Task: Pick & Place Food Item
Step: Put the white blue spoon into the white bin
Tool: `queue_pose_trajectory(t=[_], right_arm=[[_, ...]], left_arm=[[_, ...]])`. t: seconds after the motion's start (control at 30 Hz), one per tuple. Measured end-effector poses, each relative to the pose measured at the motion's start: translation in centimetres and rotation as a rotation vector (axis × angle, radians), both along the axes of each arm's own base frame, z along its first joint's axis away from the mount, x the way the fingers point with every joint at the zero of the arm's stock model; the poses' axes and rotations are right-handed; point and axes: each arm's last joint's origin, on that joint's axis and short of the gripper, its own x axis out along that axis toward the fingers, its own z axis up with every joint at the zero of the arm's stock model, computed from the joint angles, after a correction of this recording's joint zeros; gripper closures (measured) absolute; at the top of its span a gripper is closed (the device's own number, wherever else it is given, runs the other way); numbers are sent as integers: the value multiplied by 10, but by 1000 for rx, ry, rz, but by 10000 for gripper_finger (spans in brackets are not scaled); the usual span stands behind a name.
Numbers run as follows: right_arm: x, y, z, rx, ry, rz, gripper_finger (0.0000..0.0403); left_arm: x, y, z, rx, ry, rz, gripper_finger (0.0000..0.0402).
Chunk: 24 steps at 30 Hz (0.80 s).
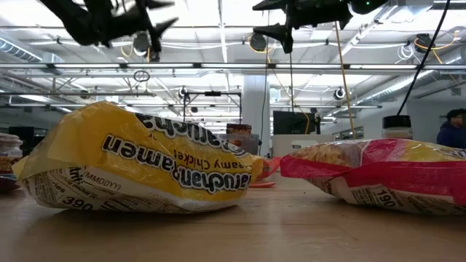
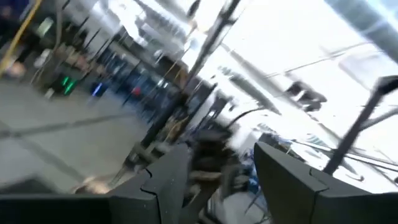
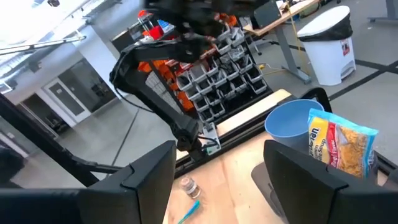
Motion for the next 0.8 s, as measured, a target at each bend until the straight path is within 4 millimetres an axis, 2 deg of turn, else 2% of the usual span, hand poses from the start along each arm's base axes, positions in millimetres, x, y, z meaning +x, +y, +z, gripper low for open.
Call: queue_pose_trajectory(t=[0.1,0.23,0.4,0.5,0.63,0.8], right_arm=[[0,0,0,-5,-3,3,165],[0,0,7,-17,-63,6,165],[-3,3,22,-77,-177,31,165],[-7,5,28,-95,-178,33,165],[-15,11,38,-137,-134,29,165],[-31,23,58,-226,-70,-35,165]], left_arm=[[-6,-24,25,71,-54,-3,206],[-21,-61,69,183,-81,2,206],[-39,-104,110,275,48,74,206],[-48,-125,117,284,200,166,206],[-59,-146,110,242,413,255,206],[-68,-164,101,176,509,234,206]])
